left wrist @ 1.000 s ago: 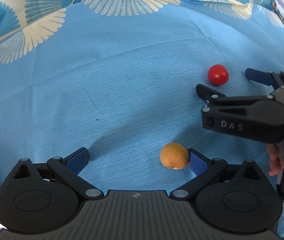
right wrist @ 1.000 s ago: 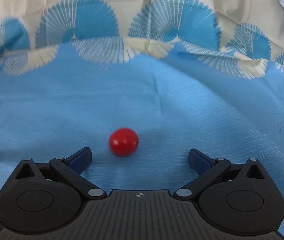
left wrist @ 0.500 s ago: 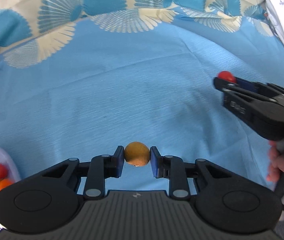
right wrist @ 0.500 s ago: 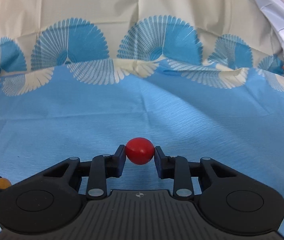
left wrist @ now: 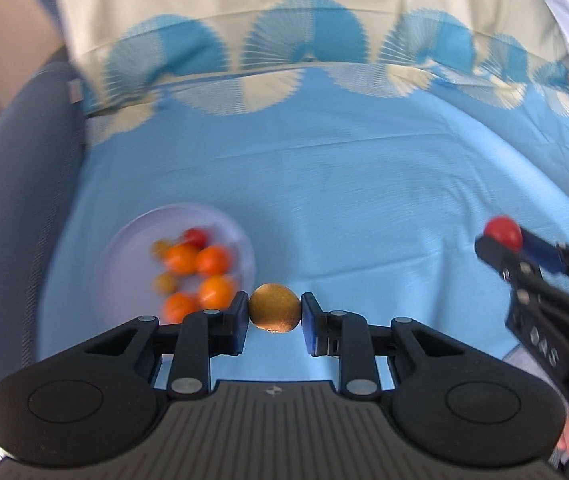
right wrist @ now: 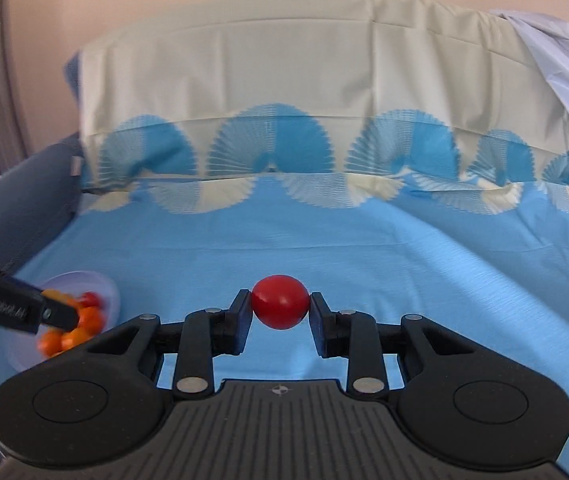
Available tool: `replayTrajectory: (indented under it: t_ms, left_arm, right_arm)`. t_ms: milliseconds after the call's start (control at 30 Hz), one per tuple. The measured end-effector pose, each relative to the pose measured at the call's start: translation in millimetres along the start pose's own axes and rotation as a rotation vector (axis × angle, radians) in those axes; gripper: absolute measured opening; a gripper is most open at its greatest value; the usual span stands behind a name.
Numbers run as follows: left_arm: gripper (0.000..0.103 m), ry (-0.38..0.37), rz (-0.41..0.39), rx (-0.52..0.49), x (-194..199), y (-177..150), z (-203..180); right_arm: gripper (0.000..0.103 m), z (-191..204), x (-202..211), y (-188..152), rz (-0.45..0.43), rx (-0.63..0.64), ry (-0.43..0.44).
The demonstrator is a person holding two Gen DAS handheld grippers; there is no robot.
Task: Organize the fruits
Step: 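Carry the yellow fruit and red tomato over the blue plate with both grippers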
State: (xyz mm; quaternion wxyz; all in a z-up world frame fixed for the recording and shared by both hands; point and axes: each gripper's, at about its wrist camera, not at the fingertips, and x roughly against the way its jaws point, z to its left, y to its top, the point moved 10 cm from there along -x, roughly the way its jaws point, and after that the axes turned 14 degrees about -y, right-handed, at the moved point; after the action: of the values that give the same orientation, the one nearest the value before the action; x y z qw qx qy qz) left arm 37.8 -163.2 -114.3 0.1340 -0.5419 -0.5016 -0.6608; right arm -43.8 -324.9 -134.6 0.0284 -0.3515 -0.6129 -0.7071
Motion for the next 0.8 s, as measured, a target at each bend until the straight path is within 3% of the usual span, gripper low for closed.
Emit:
replayTrajectory:
  t_ms: [400, 600, 800]
  left_arm:
    - [0.031, 0.083, -0.051, 0.158, 96.1, -85.5, 93.6]
    - [0.031, 0.091, -0.078, 0.191, 115.5, -110.9, 110.0]
    - [0.031, 0.085, -0.091, 0.208, 123.2, -122.3, 117.9]
  right_arm:
    - [0.032, 120.2, 120.2, -22.2, 0.002, 0.129, 0.211]
    - [0.032, 155.5, 151.8, -31.4, -0.016, 0.215, 0.253]
    - [0.032, 164.6, 162.8, -30.6, -0.028, 0.247, 0.252]
